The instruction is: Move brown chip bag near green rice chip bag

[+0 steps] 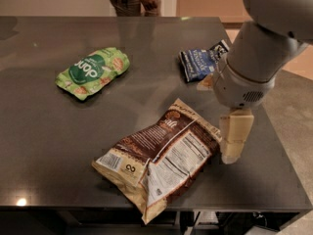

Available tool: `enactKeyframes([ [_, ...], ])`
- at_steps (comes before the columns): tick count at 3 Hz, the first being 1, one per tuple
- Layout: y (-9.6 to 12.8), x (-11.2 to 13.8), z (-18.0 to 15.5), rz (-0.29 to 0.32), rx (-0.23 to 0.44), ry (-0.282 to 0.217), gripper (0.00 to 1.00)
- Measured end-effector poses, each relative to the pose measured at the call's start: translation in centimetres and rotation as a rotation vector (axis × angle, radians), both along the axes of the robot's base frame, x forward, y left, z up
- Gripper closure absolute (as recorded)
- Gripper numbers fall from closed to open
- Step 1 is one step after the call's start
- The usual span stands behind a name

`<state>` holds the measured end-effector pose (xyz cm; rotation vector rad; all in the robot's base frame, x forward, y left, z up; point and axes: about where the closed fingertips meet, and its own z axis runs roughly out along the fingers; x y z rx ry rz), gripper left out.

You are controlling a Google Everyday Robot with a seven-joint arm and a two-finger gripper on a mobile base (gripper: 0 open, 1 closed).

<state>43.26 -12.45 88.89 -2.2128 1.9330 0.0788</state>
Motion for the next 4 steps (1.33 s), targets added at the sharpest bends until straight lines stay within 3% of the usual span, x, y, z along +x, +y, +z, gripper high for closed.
enactKeyframes([
  [2, 3.7, -0.6, -3.6, 0.140, 0.051, 0.041, 0.00],
  [3, 4.7, -0.7, -4.6, 0.163, 0.041, 0.026, 0.17],
  [4, 4.9, -0.6, -4.6, 0.159, 0.019, 0.010, 0.41],
])
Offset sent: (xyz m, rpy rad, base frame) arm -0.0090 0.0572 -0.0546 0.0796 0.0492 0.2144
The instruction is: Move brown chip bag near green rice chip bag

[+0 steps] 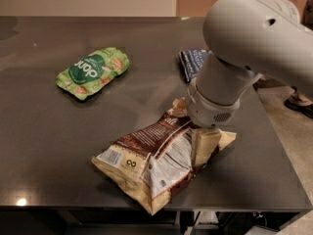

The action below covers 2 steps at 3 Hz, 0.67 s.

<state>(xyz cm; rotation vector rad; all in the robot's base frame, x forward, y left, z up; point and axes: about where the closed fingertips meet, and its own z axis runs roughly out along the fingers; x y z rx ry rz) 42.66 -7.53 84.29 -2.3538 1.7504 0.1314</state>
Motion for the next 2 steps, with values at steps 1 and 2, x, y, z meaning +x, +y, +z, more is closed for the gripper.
enactKeyframes([
  [1, 0.1, 0.5, 1.1, -0.011, -0.003, -0.012, 0.64],
  [2, 0.8, 1.2, 3.4, -0.016, 0.013, -0.035, 0.88],
])
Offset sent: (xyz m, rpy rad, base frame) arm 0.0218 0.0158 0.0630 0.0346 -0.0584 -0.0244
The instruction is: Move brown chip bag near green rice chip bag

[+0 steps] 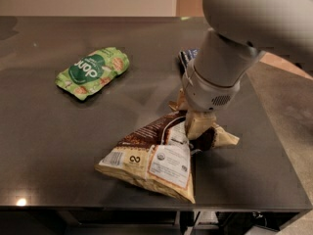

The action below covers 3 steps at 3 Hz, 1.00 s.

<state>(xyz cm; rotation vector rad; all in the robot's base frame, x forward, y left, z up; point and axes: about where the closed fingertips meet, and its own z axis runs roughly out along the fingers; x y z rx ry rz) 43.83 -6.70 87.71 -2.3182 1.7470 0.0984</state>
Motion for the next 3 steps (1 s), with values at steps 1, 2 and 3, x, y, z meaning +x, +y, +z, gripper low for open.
enactKeyframes([
  [1, 1.5, 1.2, 2.5, 0.012, 0.027, -0.028, 1.00],
  [2, 4.0, 3.1, 4.9, 0.033, 0.042, -0.069, 1.00],
  [3, 7.1, 4.8, 6.3, 0.054, 0.048, -0.104, 1.00],
])
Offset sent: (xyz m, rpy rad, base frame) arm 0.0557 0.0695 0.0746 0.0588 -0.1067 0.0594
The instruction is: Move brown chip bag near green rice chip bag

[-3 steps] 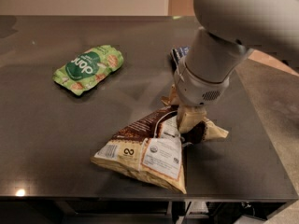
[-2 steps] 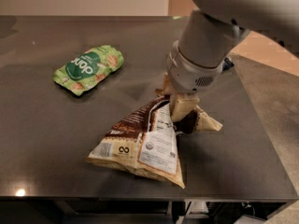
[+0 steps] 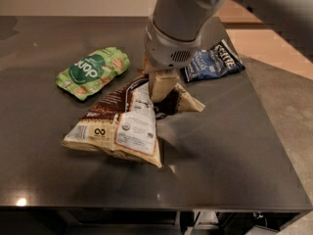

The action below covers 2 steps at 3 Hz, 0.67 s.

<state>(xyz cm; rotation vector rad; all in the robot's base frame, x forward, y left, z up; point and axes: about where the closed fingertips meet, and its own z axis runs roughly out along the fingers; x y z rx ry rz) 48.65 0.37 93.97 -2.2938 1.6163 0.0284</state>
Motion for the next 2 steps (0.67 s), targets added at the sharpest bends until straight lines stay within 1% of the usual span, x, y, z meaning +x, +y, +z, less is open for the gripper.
enactKeyframes([
  [1, 2.8, 2.4, 0.4, -0.019, -0.001, -0.032, 1.00],
  [2, 4.7, 5.7, 0.2, -0.074, 0.003, -0.050, 1.00],
])
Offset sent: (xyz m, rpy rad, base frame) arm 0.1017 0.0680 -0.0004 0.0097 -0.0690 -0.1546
